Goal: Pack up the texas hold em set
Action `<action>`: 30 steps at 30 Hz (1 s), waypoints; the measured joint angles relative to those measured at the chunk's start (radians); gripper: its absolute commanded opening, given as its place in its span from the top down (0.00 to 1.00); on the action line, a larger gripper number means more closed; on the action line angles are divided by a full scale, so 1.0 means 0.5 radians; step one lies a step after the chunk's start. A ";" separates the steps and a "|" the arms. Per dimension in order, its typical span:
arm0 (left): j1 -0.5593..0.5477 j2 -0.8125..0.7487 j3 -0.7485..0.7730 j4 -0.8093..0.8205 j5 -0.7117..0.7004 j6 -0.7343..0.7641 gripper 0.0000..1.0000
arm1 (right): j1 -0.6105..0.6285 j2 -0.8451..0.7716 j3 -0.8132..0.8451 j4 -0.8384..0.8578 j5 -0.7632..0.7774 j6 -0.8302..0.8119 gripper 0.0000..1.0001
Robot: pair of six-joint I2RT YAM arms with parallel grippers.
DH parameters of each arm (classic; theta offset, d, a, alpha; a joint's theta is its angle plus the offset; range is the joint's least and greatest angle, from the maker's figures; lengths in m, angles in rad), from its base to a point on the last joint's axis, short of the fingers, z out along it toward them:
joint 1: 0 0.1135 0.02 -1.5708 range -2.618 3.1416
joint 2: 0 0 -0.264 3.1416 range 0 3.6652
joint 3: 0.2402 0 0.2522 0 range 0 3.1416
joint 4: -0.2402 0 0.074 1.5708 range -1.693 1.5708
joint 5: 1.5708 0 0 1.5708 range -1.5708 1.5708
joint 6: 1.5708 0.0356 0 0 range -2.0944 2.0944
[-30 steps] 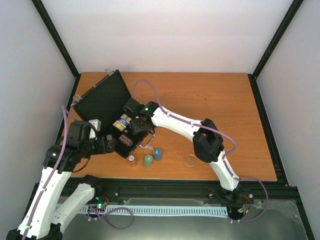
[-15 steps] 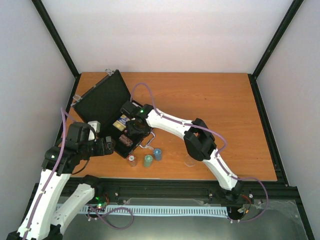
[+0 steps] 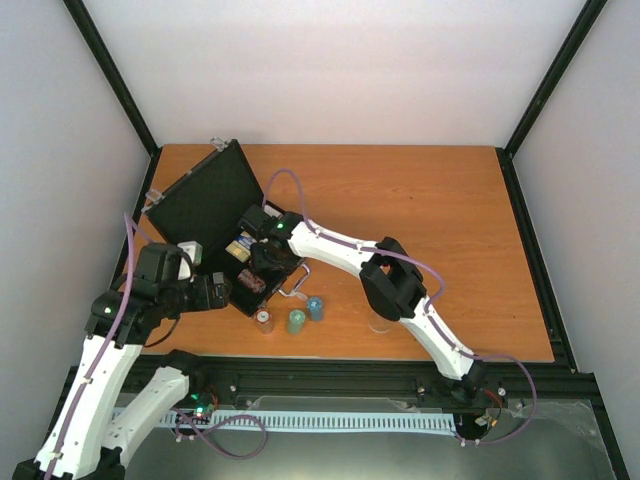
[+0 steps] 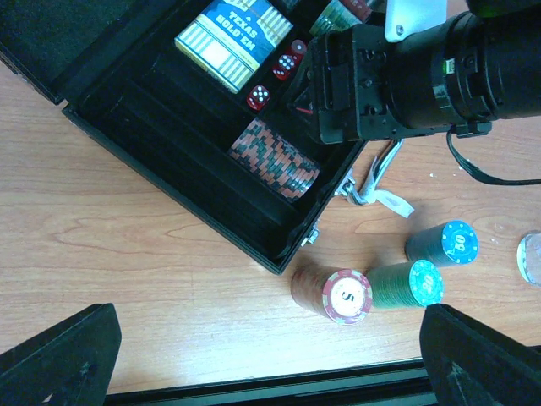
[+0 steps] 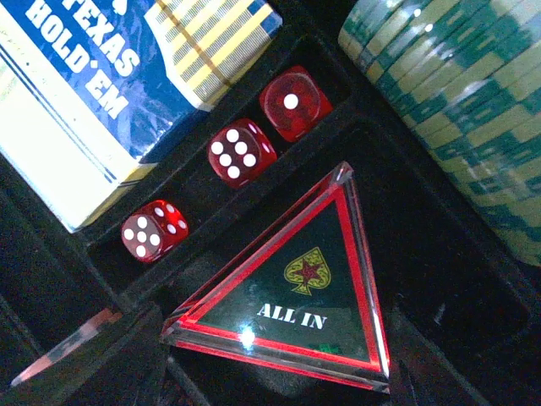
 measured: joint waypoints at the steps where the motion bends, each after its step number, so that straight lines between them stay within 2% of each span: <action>1: 0.000 0.005 0.000 0.000 0.002 0.000 0.00 | 0.000 0.010 0.005 0.005 -0.003 0.007 0.30; 2: 0.000 0.011 0.000 0.000 0.005 0.000 0.00 | 0.000 0.018 0.008 0.010 -0.007 0.013 0.24; 11: 0.000 0.038 0.000 0.002 0.015 0.001 0.00 | 0.000 0.024 0.040 0.011 -0.045 0.047 0.09; 18: 0.000 0.040 0.000 0.002 0.016 0.001 0.00 | 0.002 0.019 0.048 0.009 -0.043 -0.008 0.07; 23: 0.000 0.043 0.000 0.002 0.014 0.001 0.00 | 0.002 -0.021 0.048 0.021 -0.072 -0.119 0.00; 26: 0.000 0.060 0.000 0.002 0.013 0.001 0.00 | 0.002 -0.061 0.048 0.024 -0.086 -0.177 0.00; 30: 0.000 0.084 0.000 0.002 0.003 0.000 0.00 | 0.002 -0.161 -0.021 0.006 0.036 -0.240 0.00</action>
